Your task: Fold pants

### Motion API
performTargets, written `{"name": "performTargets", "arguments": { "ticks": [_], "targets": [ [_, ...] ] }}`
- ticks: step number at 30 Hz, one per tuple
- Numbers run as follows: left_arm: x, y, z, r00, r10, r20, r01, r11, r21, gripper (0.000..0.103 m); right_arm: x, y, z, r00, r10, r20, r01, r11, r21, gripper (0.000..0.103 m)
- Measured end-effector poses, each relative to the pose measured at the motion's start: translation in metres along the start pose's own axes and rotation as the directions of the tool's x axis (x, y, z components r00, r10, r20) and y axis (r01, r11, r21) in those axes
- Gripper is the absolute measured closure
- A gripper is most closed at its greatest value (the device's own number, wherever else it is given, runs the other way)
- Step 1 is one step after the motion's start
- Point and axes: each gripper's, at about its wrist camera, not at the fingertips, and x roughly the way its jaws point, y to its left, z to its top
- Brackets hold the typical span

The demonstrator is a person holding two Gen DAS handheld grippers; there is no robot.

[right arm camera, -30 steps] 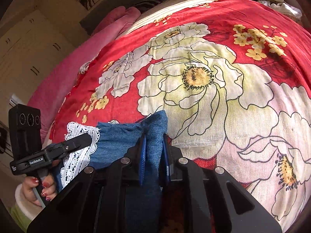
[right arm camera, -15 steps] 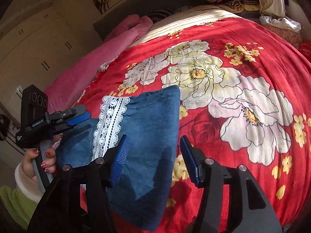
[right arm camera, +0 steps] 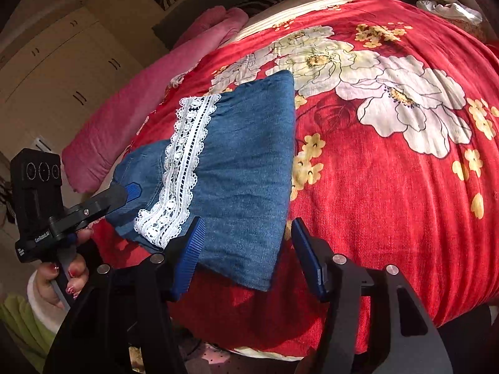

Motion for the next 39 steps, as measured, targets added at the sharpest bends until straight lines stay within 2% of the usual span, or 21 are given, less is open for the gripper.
{"name": "performTargets", "arguments": {
  "ticks": [2, 3, 4, 5, 8, 10, 13, 23, 24, 26, 30, 32, 34, 37, 39],
  "targets": [
    [0.010, -0.004, -0.004, 0.999, 0.026, -0.033, -0.026, 1.000, 0.010, 0.057, 0.008, -0.005, -0.004, 0.999, 0.032, -0.031, -0.031, 0.999, 0.037, 0.051],
    [0.014, -0.003, -0.009, 0.997, 0.060, -0.045, -0.059, 0.998, 0.021, 0.062, 0.012, -0.005, -0.007, 0.998, 0.054, -0.044, -0.052, 0.998, 0.041, 0.058],
    [0.019, -0.002, -0.013, 0.993, 0.100, -0.064, -0.098, 0.995, 0.034, 0.064, 0.013, -0.004, -0.009, 0.996, 0.068, -0.051, -0.066, 0.997, 0.038, 0.077],
    [0.025, 0.003, -0.018, 0.987, 0.127, -0.094, -0.125, 0.992, 0.031, 0.070, 0.012, -0.004, -0.010, 0.997, 0.068, -0.043, -0.067, 0.997, 0.036, 0.084],
    [0.032, 0.024, -0.028, 0.983, 0.123, -0.134, -0.128, 0.992, -0.023, 0.073, 0.004, -0.005, -0.010, 0.997, 0.074, -0.018, -0.073, 0.997, 0.037, 0.087],
    [0.030, 0.025, -0.031, 0.984, 0.120, -0.128, -0.123, 0.992, -0.016, 0.073, 0.003, -0.010, -0.011, 0.999, 0.035, -0.028, -0.034, 0.999, 0.040, 0.087],
    [0.031, 0.024, -0.033, 0.983, 0.131, -0.131, -0.134, 0.991, -0.007, 0.072, 0.010, -0.017, -0.015, 0.999, 0.034, -0.040, -0.031, 0.997, 0.064, 0.088],
    [0.031, 0.020, -0.036, 0.982, 0.147, -0.117, -0.147, 0.989, 0.013, 0.072, 0.012, -0.003, -0.014, 0.998, -0.048, -0.034, 0.047, 0.999, -0.012, 0.086],
    [0.030, 0.020, -0.036, 0.983, 0.143, -0.116, -0.143, 0.990, 0.007, 0.072, 0.008, -0.003, -0.014, 0.998, -0.048, -0.026, 0.048, 0.999, -0.011, 0.085],
    [0.026, 0.019, -0.035, 0.984, 0.135, -0.115, -0.136, 0.991, -0.006, 0.072, -0.002, -0.002, -0.013, 0.998, -0.056, 0.002, 0.056, 0.998, -0.016, 0.075],
    [0.015, 0.016, -0.032, 0.987, 0.124, -0.105, -0.128, 0.991, -0.028, 0.070, -0.022, 0.001, -0.010, 0.997, -0.064, 0.053, 0.065, 0.998, -0.016, 0.071],
    [0.007, 0.015, -0.030, 0.988, 0.120, -0.093, -0.124, 0.992, -0.037, 0.069, -0.029, 0.003, -0.008, 0.995, -0.070, 0.069, 0.072, 0.997, -0.019, 0.065],
    [-0.002, 0.013, -0.029, 0.988, 0.132, -0.075, -0.135, 0.990, -0.041, 0.058, -0.033, 0.006, -0.008, 0.995, -0.070, 0.077, 0.073, 0.997, -0.030, 0.060],
    [-0.018, 0.015, -0.027, 0.986, 0.161, -0.050, -0.163, 0.985, -0.052, 0.051, -0.035, 0.015, -0.007, 0.994, -0.072, 0.080, 0.076, 0.996, -0.048, 0.052],
    [-0.029, 0.020, -0.025, 0.982, 0.184, -0.028, -0.186, 0.980, -0.069, 0.039, -0.035, 0.022, -0.005, 0.994, -0.071, 0.083, 0.077, 0.995, -0.065, 0.050]
  ]
}}
